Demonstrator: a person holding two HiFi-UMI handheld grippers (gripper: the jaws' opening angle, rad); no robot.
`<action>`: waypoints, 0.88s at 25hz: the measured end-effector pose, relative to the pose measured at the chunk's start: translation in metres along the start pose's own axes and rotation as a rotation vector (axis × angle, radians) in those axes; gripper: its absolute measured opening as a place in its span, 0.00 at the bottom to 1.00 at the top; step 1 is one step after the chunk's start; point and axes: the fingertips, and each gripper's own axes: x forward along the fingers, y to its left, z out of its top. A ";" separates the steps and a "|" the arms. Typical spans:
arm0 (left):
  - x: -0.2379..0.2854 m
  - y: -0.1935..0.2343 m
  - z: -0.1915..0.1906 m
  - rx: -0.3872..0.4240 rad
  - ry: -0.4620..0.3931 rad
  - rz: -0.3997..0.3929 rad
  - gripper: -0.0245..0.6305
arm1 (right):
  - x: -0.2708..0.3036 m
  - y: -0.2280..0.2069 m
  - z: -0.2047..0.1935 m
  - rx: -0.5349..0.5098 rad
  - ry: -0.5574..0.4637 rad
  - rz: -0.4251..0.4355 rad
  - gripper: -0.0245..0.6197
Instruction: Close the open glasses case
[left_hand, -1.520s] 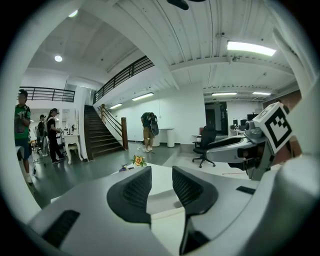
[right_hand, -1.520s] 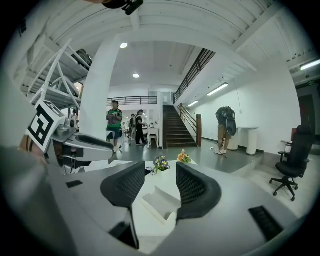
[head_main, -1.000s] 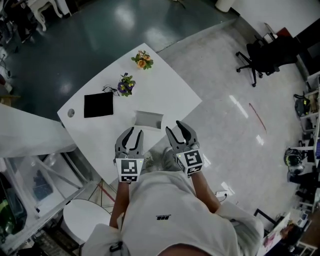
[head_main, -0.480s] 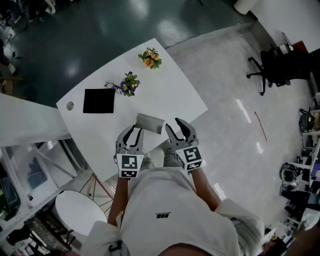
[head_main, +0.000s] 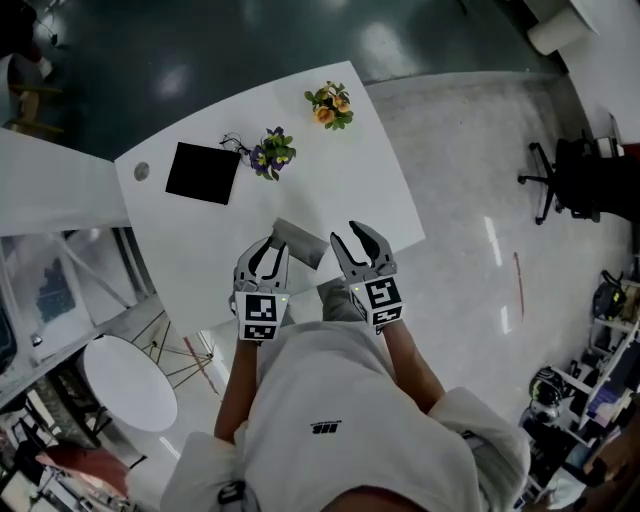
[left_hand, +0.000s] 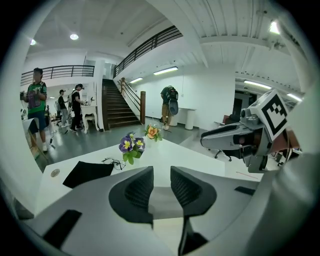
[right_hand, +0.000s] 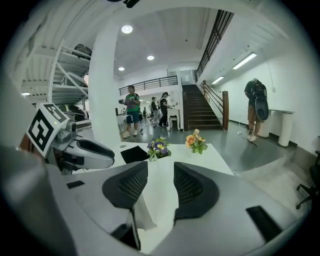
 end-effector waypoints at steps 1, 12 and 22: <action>0.003 0.000 -0.002 -0.010 0.006 0.011 0.22 | 0.004 -0.002 -0.002 -0.005 0.008 0.015 0.30; 0.034 0.006 -0.030 -0.119 0.068 0.111 0.21 | 0.045 -0.010 -0.033 -0.068 0.111 0.160 0.29; 0.050 0.006 -0.053 -0.190 0.111 0.174 0.20 | 0.075 -0.008 -0.056 -0.119 0.178 0.273 0.29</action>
